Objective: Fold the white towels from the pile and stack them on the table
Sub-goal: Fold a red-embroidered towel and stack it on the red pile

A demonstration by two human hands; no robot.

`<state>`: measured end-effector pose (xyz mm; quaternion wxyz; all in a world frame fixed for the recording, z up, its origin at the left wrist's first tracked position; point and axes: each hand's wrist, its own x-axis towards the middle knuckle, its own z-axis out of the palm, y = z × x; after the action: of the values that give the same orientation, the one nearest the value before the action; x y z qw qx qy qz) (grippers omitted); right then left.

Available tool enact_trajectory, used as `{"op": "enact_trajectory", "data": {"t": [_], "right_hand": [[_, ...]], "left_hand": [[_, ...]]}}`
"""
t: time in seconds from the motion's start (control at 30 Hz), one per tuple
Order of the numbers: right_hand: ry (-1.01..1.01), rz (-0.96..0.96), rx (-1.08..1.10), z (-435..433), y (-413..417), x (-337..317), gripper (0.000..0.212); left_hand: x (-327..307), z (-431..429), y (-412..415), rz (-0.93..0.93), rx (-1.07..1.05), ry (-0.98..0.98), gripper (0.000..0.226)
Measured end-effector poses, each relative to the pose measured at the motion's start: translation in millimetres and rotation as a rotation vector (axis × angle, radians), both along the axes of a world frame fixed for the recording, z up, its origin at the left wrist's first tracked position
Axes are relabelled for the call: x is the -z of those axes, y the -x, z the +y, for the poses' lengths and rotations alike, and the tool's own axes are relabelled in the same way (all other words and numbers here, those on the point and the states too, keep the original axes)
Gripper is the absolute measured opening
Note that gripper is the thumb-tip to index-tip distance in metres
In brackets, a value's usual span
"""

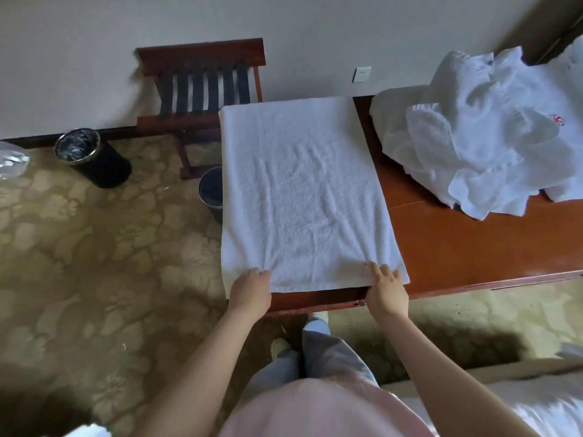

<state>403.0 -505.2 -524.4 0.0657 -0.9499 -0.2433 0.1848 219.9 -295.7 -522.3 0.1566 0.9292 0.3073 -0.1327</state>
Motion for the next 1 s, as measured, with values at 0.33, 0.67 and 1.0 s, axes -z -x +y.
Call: {"op": "enact_trajectory", "data": {"t": [0.33, 0.67, 1.0], "right_hand": [[-0.062, 0.000, 0.069, -26.0, 27.0, 2.1, 0.046], [-0.054, 0.043, 0.044, -51.8, 42.5, 6.6, 0.031], [-0.350, -0.038, 0.096, -33.3, 23.1, -25.9, 0.023]], "left_hand": [[13.7, -29.6, 45.2, -0.066, -0.028, -0.061, 0.022], [15.9, -55.2, 72.7, -0.039, -0.016, -0.010, 0.018], [-29.8, -12.0, 47.1, -0.029, -0.167, -0.314, 0.025]]}}
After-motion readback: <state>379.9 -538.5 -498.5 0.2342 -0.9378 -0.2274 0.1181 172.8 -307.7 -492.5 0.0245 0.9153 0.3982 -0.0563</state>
